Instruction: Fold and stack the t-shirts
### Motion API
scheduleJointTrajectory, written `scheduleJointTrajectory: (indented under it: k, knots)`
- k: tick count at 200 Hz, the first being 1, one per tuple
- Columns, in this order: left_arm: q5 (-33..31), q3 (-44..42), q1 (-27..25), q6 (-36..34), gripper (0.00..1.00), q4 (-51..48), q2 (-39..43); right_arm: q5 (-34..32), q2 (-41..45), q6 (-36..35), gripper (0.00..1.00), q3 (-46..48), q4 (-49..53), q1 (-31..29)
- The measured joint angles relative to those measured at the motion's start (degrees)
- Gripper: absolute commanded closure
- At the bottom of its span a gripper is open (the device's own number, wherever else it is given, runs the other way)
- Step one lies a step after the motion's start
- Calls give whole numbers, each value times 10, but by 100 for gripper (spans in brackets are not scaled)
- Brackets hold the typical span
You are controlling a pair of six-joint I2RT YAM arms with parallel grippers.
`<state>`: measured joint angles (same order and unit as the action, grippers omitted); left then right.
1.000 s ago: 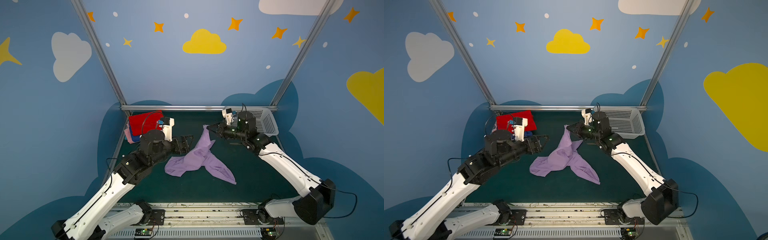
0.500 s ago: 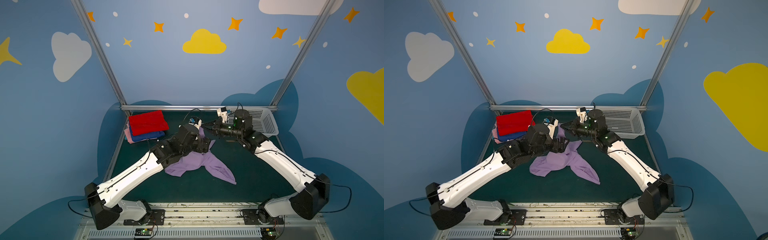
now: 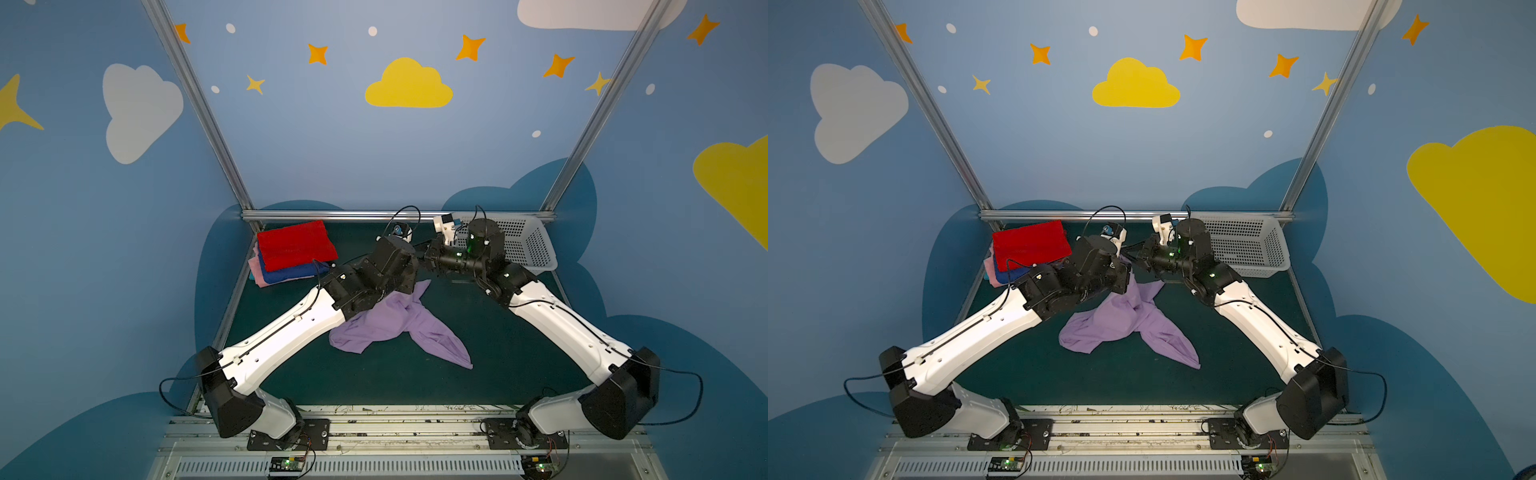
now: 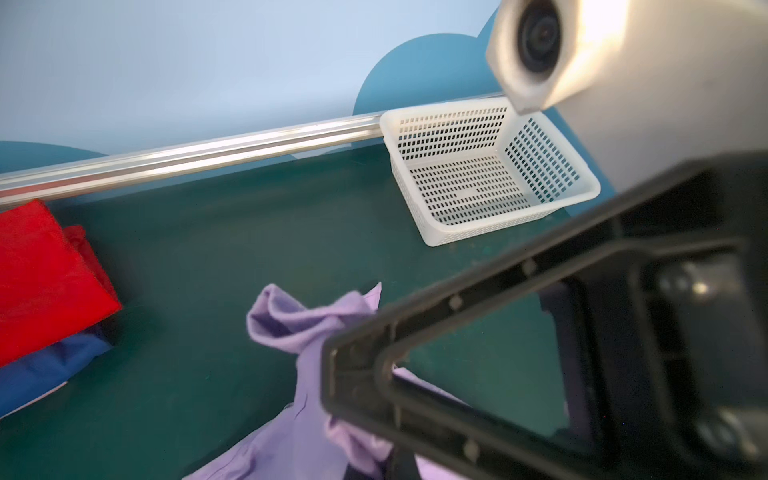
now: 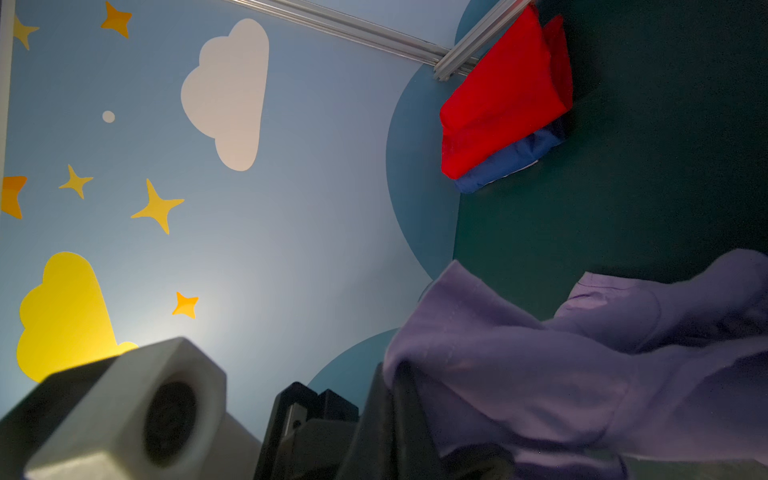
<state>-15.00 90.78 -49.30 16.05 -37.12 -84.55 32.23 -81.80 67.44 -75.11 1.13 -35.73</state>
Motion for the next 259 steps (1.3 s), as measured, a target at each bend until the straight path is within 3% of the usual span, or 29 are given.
scheduleJointTrajectory:
  k: [33, 52, 63, 74, 92, 116, 122, 129, 141, 166, 195, 227, 244, 259]
  knots:
    - [-3, 18, 0, -5, 96, -26, 3, -11, 2, -25, 100, 0, 10, 0]
    - [-7, 19, 0, -11, 96, -45, 16, -27, 13, -59, 56, 0, 39, 0]
    - [-12, 20, 2, -15, 96, -59, 28, -40, 26, -86, 42, 0, 61, 0]
    - [-23, 22, 2, -21, 96, -75, 47, -61, 47, -123, 35, 0, 91, 0]
    - [-45, 29, 6, -27, 96, -103, 83, -112, 97, -181, 31, 10, 140, 2]
    - [-80, 34, 12, -34, 96, -132, 143, -183, 173, -245, 35, 52, 204, 16]
    - [-90, 35, 13, -35, 96, -138, 159, -196, 182, -258, 40, 62, 218, 20]
    - [-103, 35, 15, -35, 96, -146, 178, -216, 188, -273, 54, 77, 235, 24]
    - [-122, 35, 19, -36, 96, -157, 207, -235, 189, -290, 100, 102, 260, 29]
    - [-154, 33, 31, -37, 96, -172, 247, -225, 147, -285, 100, 170, 281, 15]
    - [-175, 23, 49, -38, 96, -179, 263, -189, 59, -264, 100, 218, 297, -53]
    - [-177, 17, 63, -45, 96, -180, 249, -139, -49, -249, 48, 193, 327, -93]
    - [-176, 10, 69, -49, 96, -180, 241, -114, -99, -249, 34, 175, 320, -104]
    - [-176, 4, 73, -49, 96, -180, 238, -92, -138, -244, 32, 162, 307, -115]
